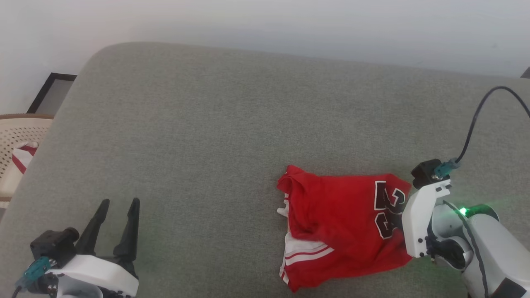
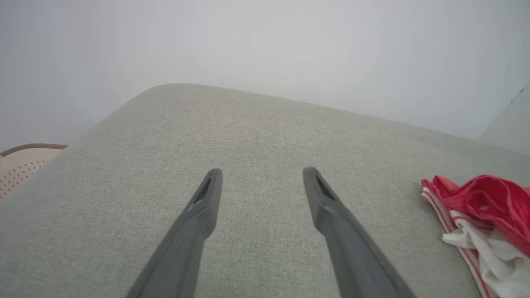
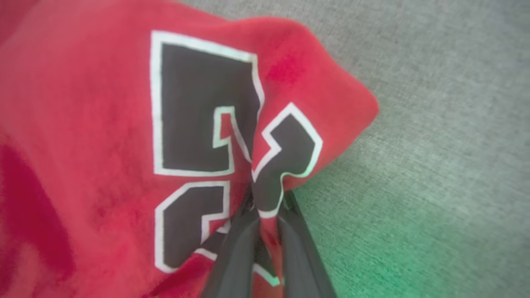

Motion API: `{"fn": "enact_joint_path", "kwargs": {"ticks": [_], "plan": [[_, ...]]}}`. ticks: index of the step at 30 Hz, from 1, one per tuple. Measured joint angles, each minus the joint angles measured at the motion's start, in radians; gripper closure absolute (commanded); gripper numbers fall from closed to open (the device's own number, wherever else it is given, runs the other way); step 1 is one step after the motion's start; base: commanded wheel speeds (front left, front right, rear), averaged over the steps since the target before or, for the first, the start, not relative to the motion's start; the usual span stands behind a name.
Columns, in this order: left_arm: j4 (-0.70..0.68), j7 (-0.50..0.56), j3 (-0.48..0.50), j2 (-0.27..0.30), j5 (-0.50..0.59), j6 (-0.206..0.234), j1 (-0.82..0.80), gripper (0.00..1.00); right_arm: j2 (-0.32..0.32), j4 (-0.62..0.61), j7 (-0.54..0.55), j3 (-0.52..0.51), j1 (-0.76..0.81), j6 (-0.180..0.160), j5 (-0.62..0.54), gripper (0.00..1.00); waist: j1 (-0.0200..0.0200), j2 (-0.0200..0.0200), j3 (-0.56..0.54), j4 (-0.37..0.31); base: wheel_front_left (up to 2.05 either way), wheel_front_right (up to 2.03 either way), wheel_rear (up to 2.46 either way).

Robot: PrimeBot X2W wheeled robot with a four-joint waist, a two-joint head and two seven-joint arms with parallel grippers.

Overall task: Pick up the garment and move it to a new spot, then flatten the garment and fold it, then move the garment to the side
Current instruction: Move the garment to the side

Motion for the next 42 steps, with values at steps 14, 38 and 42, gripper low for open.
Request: {"fn": "enact_joint_path", "kwargs": {"ticks": [14,38,42], "plan": [[-0.043,0.000,-0.035,-0.010,0.016,0.000,-0.077,0.00,-0.131,-0.113,0.049,-0.160,-0.031,-0.002,-0.080,1.00,0.0000,0.0000,0.042,-0.103,0.00,0.00,0.00],[-0.063,0.000,-0.234,0.031,0.024,0.000,-0.410,0.00,-0.362,0.022,-0.128,-0.264,-0.335,-0.002,-0.229,1.00,0.0000,0.0000,0.277,-0.296,0.00,0.00,0.00],[-0.063,0.000,-0.270,0.037,0.024,0.000,-0.453,0.00,-0.370,0.077,-0.176,-0.275,-0.380,-0.002,-0.286,1.00,0.0000,-0.0001,0.318,-0.322,0.00,0.00,0.00]]}}
